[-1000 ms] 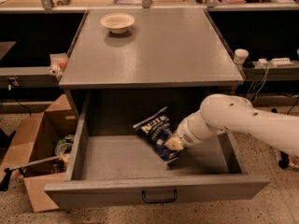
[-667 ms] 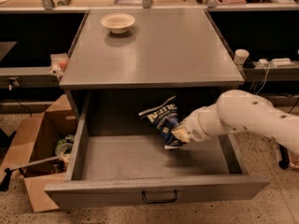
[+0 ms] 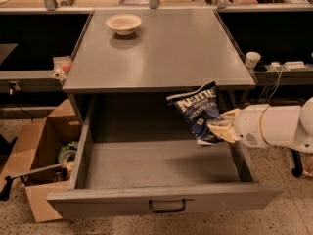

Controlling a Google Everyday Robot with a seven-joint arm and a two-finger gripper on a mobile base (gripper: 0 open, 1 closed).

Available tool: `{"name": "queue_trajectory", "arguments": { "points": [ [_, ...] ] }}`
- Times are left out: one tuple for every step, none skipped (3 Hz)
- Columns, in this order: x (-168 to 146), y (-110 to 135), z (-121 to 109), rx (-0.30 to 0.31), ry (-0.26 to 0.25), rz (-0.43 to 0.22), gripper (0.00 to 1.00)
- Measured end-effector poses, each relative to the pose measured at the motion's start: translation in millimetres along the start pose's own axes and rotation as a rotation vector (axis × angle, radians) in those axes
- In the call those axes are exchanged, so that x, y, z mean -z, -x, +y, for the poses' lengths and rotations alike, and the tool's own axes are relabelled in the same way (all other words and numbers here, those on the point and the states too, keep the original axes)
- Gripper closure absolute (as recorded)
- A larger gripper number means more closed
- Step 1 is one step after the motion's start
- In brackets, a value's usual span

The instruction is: Pick blue chip bag from top drawer and place on counter

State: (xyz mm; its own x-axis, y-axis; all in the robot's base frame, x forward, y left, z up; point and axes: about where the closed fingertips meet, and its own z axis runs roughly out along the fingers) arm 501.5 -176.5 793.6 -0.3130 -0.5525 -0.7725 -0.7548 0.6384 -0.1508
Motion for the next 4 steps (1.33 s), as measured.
{"name": "queue_trajectory", "arguments": {
  "points": [
    [-3, 3, 2, 0.0, 0.006, 0.0, 1.0],
    [7, 37, -23, 0.009, -0.042, -0.072, 1.0],
    [20, 92, -64, 0.026, -0.097, -0.167, 1.0],
    [11, 129, -110, -0.024, -0.133, -0.24, 1.0]
  ]
}}
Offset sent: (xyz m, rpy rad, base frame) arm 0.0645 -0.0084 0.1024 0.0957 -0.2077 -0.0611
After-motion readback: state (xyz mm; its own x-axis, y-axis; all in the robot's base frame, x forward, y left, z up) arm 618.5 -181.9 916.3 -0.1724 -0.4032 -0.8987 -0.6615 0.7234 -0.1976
